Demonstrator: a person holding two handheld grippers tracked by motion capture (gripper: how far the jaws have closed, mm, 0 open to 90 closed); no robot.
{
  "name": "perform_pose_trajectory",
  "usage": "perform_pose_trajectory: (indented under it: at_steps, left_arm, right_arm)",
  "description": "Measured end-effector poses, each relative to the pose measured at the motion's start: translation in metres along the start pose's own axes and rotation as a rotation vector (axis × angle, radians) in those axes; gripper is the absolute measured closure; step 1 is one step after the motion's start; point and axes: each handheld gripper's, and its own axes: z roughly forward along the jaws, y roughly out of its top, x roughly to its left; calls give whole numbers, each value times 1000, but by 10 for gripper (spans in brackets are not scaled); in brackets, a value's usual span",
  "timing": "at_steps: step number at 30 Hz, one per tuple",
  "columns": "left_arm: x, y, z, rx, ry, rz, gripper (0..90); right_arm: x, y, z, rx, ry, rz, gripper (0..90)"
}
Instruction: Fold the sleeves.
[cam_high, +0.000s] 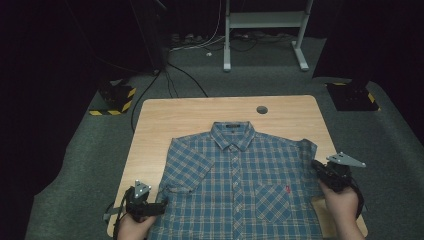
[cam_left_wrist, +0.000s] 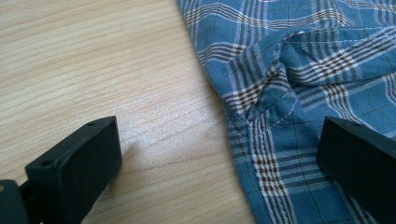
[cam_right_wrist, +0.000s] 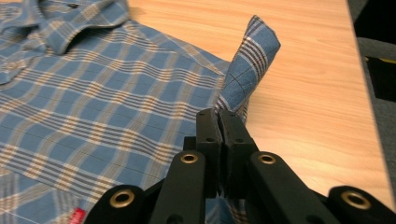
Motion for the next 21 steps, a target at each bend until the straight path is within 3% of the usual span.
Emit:
perform_pose_trajectory:
  at_steps: [14,21]
  left_arm:
    - [0,0,0,-1,-3,2,2]
    - [0,0,0,-1,-4,3,3]
  right_arm:
    - [47,18,27,34,51,-95,866]
    - [58,13,44,84,65,-105,865]
